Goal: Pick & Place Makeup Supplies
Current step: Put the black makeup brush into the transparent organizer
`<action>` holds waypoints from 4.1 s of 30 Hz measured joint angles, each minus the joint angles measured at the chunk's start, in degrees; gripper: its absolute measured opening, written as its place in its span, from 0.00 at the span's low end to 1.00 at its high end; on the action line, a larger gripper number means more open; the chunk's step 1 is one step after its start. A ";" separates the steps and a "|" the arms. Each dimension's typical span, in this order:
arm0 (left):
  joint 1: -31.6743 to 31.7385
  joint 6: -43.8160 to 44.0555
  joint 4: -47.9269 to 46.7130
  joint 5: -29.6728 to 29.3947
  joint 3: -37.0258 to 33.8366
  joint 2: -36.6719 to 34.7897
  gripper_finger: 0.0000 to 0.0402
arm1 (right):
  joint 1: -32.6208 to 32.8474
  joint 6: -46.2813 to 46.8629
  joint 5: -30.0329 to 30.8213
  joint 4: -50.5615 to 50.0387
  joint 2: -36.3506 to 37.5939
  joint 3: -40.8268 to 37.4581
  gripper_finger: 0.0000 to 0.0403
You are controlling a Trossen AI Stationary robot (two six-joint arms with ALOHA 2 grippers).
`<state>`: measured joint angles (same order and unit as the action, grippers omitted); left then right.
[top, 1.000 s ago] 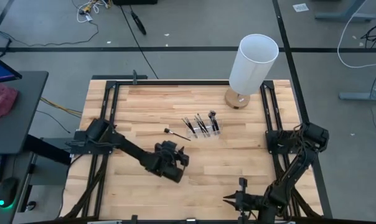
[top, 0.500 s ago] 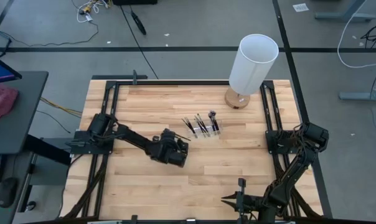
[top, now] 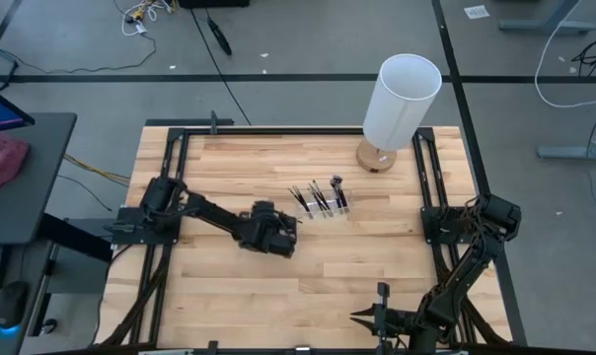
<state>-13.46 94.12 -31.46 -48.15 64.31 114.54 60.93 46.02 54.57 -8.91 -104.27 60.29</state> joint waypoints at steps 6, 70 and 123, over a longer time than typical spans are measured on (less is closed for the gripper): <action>1.97 1.66 -0.14 -1.16 0.00 0.10 0.63 | 0.00 -0.01 0.00 0.44 0.00 0.00 0.10; -13.70 16.14 -21.37 6.72 0.11 2.79 0.60 | -1.31 -3.02 0.00 3.84 0.00 0.00 0.10; -35.00 31.84 -24.23 3.59 -2.75 5.29 0.44 | -2.99 -3.04 0.02 5.60 0.00 0.00 0.10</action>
<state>-48.46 125.96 -55.69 -44.56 61.56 119.84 57.93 42.98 54.59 -3.31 -104.27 60.29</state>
